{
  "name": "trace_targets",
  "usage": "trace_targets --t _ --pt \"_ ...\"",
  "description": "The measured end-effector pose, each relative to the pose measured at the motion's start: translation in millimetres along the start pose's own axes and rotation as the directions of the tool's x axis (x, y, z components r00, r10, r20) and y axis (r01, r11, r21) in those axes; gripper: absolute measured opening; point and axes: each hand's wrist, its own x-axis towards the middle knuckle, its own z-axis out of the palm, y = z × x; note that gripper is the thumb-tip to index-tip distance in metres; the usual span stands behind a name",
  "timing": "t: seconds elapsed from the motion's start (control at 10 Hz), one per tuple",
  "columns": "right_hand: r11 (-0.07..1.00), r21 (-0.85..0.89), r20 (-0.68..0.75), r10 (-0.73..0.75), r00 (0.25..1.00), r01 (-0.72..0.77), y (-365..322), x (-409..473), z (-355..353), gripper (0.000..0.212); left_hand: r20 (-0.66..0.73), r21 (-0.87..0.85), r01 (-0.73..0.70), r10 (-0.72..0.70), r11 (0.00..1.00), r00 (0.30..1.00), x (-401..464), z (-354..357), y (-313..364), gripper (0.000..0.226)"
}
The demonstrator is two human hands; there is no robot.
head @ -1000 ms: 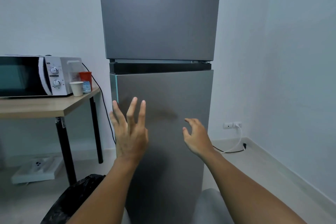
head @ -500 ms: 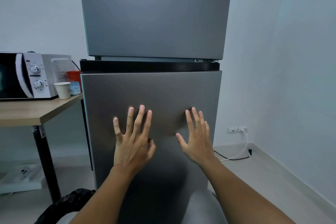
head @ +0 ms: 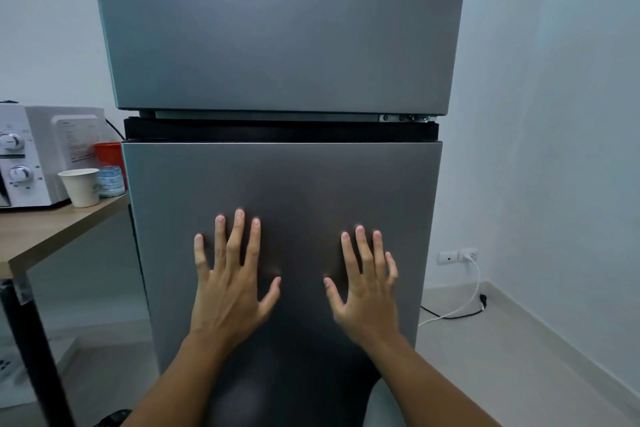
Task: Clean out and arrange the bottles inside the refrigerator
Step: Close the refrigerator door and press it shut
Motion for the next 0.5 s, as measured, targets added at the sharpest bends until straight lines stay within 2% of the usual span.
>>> trace_targets --t 0.2,0.3,0.4,0.5 --pt "0.999 -0.027 -0.014 -0.02 1.0 0.02 3 3 7 0.079 -0.052 -0.033 -0.008 0.006 0.999 0.999 4 19 -2 0.095" --pt "1.0 0.002 0.042 -0.022 0.999 0.022 7 5 -5 0.081 -0.042 -0.033 -0.018 0.017 0.999 0.999 4 15 -3 0.094" --pt "0.987 0.125 0.111 -0.118 0.987 0.104 11 7 -26 0.077 -0.04 -0.039 -0.021 0.019 0.999 0.999 4 13 -4 0.093" --pt "0.903 0.425 0.006 -0.074 0.997 0.064 20 22 -75 0.053 -0.001 -0.081 -0.011 0.011 0.997 1.0 1 10 -3 0.093"
